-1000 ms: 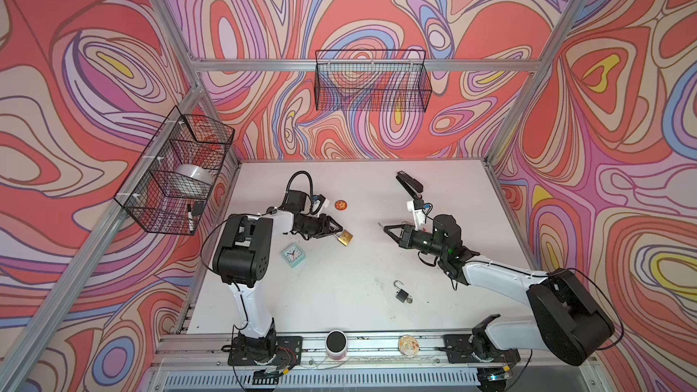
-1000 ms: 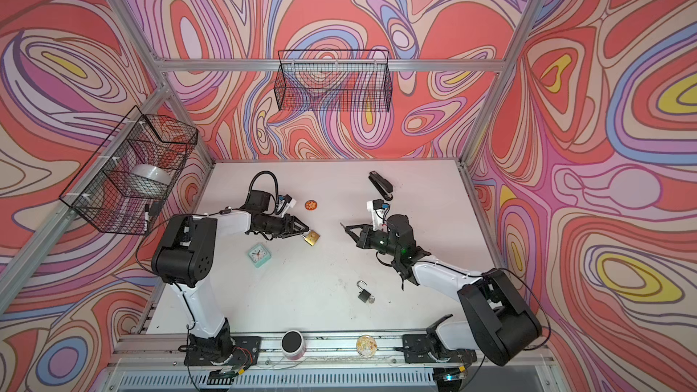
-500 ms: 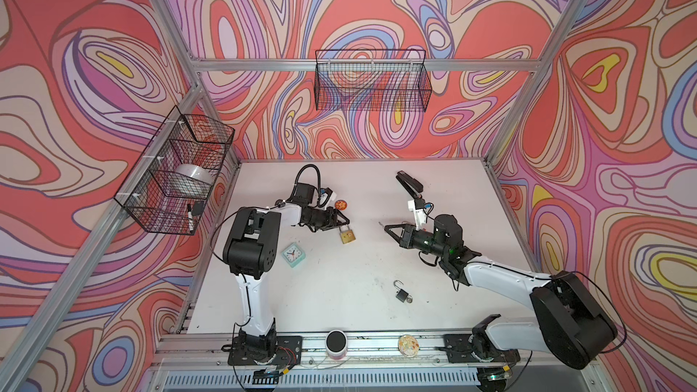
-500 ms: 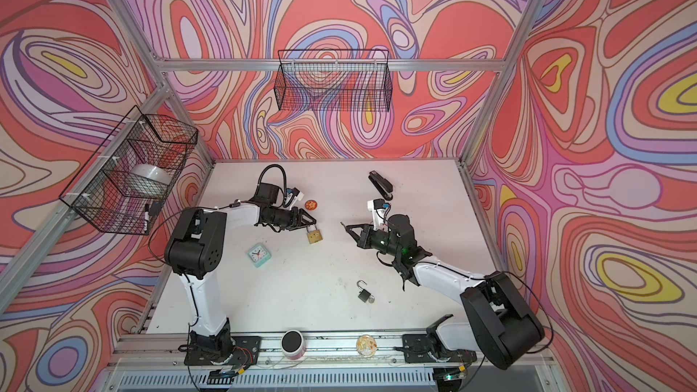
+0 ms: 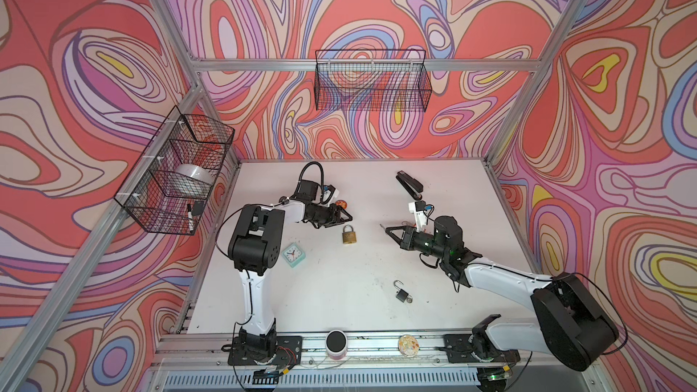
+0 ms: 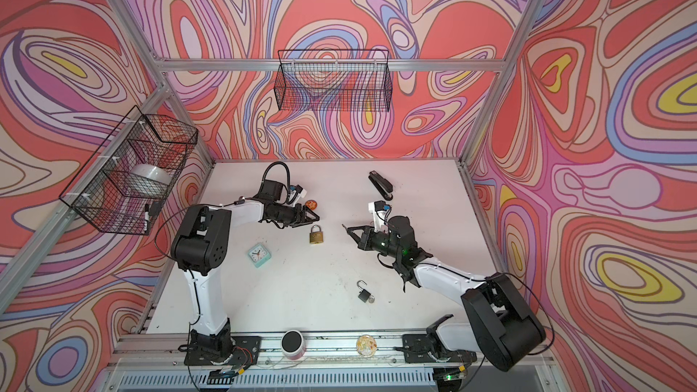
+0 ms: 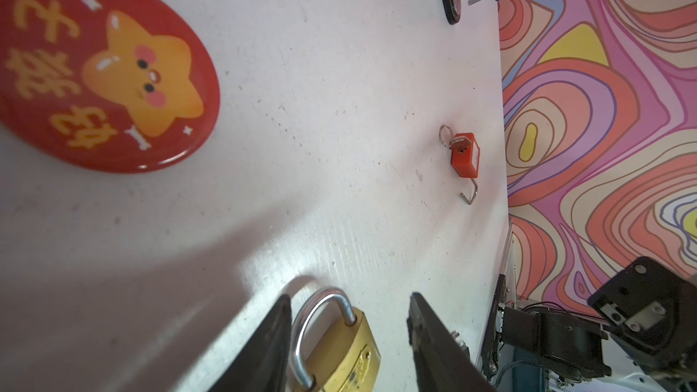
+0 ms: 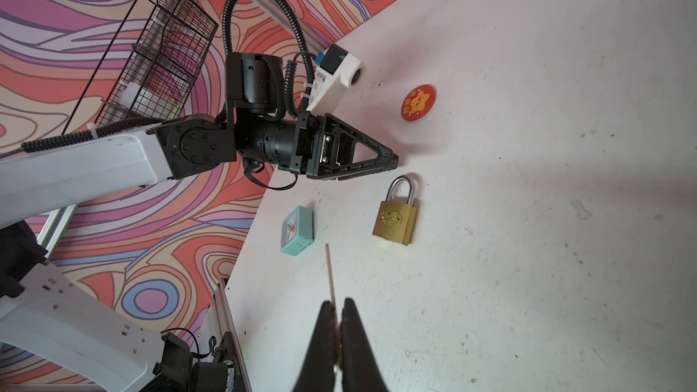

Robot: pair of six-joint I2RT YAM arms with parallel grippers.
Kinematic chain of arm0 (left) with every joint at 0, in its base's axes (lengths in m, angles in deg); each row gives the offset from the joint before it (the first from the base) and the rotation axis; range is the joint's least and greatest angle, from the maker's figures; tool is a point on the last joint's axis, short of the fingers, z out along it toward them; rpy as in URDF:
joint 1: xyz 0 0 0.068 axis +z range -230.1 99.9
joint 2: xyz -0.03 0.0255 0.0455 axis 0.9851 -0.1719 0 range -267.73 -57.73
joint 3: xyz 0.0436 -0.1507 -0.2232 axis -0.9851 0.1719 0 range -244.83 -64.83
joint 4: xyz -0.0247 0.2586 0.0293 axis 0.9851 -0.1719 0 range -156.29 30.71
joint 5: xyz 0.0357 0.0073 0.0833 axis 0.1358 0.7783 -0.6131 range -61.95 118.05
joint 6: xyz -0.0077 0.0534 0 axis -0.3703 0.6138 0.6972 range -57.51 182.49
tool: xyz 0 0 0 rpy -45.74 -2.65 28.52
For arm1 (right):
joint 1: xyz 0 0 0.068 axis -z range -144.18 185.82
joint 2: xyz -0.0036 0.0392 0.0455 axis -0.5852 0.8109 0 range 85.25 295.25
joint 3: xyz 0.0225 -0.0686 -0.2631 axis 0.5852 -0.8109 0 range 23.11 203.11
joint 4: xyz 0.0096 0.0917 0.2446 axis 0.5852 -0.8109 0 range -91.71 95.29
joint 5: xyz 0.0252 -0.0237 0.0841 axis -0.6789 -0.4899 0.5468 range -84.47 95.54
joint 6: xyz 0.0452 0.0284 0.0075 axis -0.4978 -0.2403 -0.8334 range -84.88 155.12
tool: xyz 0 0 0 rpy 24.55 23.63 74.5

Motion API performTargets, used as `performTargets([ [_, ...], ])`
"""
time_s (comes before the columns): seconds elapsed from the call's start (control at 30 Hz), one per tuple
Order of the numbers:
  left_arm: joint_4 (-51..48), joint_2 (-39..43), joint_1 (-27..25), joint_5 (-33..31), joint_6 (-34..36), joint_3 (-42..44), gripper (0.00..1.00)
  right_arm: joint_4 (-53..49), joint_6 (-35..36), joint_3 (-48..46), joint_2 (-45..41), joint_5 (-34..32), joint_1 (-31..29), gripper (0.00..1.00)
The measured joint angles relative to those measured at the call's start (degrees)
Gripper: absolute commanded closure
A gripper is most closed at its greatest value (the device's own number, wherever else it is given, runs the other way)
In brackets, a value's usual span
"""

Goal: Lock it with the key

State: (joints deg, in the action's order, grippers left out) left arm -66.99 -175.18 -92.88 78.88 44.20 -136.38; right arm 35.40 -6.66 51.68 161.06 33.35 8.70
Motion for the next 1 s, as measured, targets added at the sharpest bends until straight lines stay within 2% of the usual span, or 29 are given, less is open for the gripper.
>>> performTargets([
  [0.13, 0.1, 1.3, 0.0, -2.2, -0.5, 0.9, 0.47, -1.6, -1.6, 0.0, -0.2, -3.5, -0.8, 1.00],
  [0.37, -0.3, 10.4, 0.0, -7.1, -1.5, 3.4, 0.45, -4.6, -8.0, 1.7, 1.4, -11.3, -4.9, 1.00],
  [0.7, -0.3, 21.6, 0.0, -11.6, -4.0, 10.4, 0.44, -3.1, -24.2, 8.6, 15.8, -23.0, -14.6, 1.00],
  [1.0, -0.5, 23.3, 0.0, -12.5, -5.4, 13.3, 0.44, -2.0, -33.4, 12.4, 24.4, -29.0, -16.7, 1.00],
])
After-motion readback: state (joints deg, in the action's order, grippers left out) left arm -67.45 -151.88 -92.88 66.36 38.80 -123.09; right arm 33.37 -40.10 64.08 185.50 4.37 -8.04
